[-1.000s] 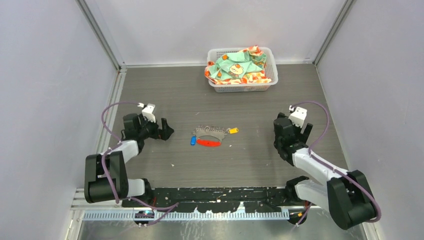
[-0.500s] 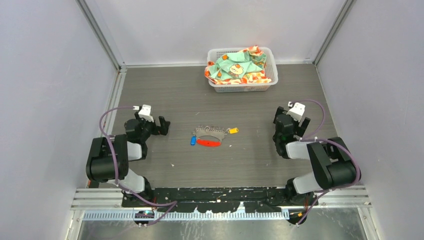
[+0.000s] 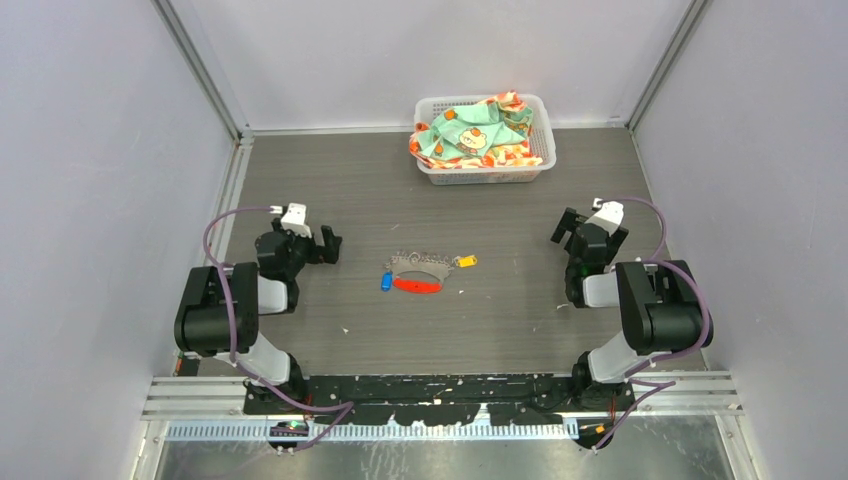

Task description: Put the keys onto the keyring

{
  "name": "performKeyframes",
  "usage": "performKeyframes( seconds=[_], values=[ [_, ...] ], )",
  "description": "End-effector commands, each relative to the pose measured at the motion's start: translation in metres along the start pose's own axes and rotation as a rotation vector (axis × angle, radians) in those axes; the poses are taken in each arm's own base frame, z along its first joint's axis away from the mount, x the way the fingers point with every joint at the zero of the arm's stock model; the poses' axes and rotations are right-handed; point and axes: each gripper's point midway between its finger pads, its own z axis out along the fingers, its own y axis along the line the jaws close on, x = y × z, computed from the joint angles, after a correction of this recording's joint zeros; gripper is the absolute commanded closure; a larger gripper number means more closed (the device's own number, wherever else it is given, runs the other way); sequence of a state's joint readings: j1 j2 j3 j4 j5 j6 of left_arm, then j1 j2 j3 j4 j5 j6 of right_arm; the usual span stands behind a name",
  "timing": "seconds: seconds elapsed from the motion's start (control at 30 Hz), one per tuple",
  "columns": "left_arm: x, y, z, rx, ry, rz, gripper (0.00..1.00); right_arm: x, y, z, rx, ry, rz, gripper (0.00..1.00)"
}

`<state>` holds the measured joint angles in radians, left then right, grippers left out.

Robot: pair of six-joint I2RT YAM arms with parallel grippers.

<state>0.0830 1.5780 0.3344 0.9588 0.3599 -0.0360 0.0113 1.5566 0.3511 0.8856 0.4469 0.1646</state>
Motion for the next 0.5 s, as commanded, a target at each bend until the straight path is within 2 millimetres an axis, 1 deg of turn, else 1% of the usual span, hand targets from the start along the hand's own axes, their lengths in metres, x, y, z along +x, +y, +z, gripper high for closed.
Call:
performKeyframes(
  seconds=[0.0, 0.47],
  values=[
    [-0.0215, 0.0052, 0.0029, -0.024, -0.065, 0.049, 0.00, -0.0162, 0.0124, -0.0002, -0.057, -0.060, 0.045, 0.00],
    [-0.0207, 0.0031, 0.0040, -0.027, -0.055, 0.057, 0.00, -0.0171, 0.0124, 0.0000, -0.059, -0.069, 0.049, 0.00]
  ],
)
